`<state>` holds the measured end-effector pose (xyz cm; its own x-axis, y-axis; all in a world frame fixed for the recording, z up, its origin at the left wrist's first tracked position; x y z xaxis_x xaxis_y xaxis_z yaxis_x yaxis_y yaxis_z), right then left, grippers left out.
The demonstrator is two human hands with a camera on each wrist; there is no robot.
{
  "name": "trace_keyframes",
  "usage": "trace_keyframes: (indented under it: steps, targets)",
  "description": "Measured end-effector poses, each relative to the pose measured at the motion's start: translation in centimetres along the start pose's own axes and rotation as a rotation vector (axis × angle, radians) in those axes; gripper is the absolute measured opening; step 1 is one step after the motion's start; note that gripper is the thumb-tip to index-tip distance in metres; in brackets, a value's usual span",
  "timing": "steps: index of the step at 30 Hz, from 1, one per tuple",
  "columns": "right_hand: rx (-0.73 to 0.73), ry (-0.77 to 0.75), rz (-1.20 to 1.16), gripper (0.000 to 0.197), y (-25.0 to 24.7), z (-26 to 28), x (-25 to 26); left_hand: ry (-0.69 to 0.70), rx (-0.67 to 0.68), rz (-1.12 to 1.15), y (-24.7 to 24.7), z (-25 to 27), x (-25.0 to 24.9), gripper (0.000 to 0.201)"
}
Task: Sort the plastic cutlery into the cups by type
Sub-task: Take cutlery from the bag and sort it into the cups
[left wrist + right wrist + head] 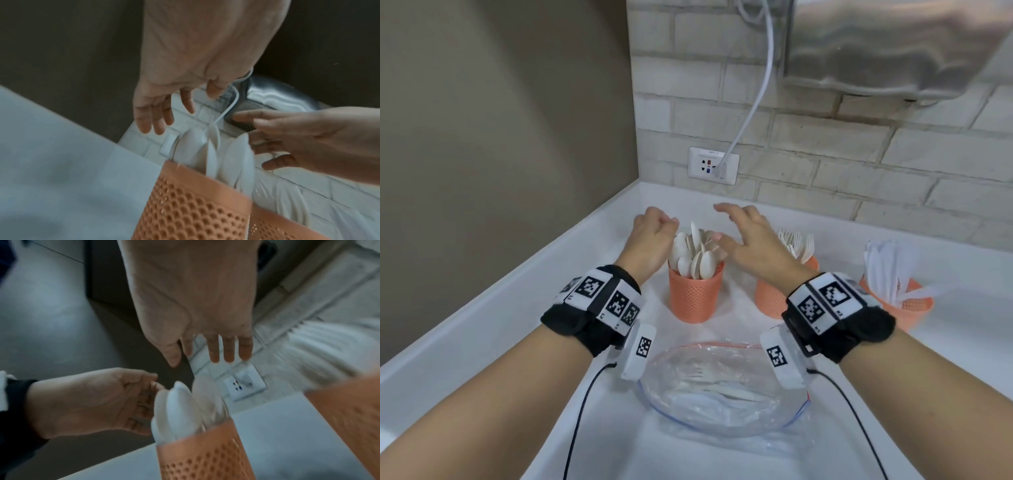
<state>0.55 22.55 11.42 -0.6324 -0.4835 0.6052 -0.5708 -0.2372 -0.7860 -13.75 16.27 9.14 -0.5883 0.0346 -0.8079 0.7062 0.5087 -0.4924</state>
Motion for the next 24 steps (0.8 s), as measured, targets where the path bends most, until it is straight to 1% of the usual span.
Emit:
trace_keyframes:
  steps: [1, 2, 3, 4, 5, 7, 8, 9, 10, 11, 14, 16, 19, 22, 24]
  targets:
    - [-0.015, -0.034, -0.002, 0.032, -0.6, 0.8, 0.7, 0.045, -0.015, -0.066, -0.7, 0.4, -0.9, 0.013]
    - [0.008, -0.068, -0.012, 0.02, -0.8, 1.7, 1.3, 0.1, -0.012, -0.126, -1.1, 1.1, -1.8, 0.014]
    - [0.075, -0.097, -0.015, 0.014, -0.4, 2.7, 1.7, 0.136, 0.027, -0.163, -1.1, 1.9, -2.5, 0.018]
    - [0.175, -0.115, -0.003, 0.015, 0.6, 3.9, 1.8, 0.141, 0.11, -0.171, -0.4, 2.8, -2.8, 0.022]
    - [0.307, -0.112, 0.038, 0.018, 2.2, 5.3, 1.5, 0.121, 0.234, -0.166, 0.8, 4.2, -2.6, 0.024]
    - [0.58, -0.067, 0.173, 0.018, 6.2, 8.6, -0.4, 0.062, 0.584, -0.241, 4.5, 7.7, -1.0, 0.024]
    - [0.67, -0.06, 0.255, 0.016, 8.0, 10.1, -1.6, 0.027, 0.761, -0.318, 6.3, 9.8, 0.3, 0.022]
    - [0.707, -0.071, 0.346, 0.013, 9.3, 11.3, -2.7, -0.011, 0.886, -0.397, 7.6, 11.7, 1.7, 0.02]
    - [0.706, -0.09, 0.43, 0.013, 10.2, 12.1, -3.6, -0.041, 0.947, -0.465, 8.4, 13.0, 2.8, 0.018]
    - [0.695, -0.096, 0.487, 0.023, 10.9, 12.6, -4.5, -0.055, 0.951, -0.509, 8.8, 13.6, 3.7, 0.018]
    - [0.656, -0.053, 0.506, 0.064, 11.6, 13.4, -6.3, -0.057, 0.835, -0.515, 8.7, 13.5, 4.5, 0.03]
    - [0.594, -0.031, 0.529, 0.08, 11.4, 13.4, -6.8, -0.048, 0.763, -0.453, 8.5, 13.0, 4.6, 0.042]
    - [0.499, 0.016, 0.604, 0.086, 10.7, 13.0, -7.6, -0.006, 0.629, -0.251, 8.5, 12.3, 3.3, 0.053]
    - [0.477, 0.052, 0.625, 0.087, 10.1, 13.1, -8.2, 0.039, 0.591, 0.01, 8.9, 12.2, 1.0, 0.064]
    - [0.483, 0.066, 0.576, 0.085, 9.9, 13.2, -8.6, 0.014, 0.576, 0.186, 9.0, 12.3, -0.2, 0.069]
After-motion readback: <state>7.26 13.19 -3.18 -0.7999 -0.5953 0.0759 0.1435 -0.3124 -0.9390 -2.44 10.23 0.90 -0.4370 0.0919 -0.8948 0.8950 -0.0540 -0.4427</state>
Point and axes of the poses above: each hand's wrist, its own z-axis away from the middle knuckle, its own y-axis out of the palm, x = y × z, the point moved 10 cm from there along -z, towards the middle knuckle, and after that the axes turned 13 degrees about y, right-handed, at the moved point
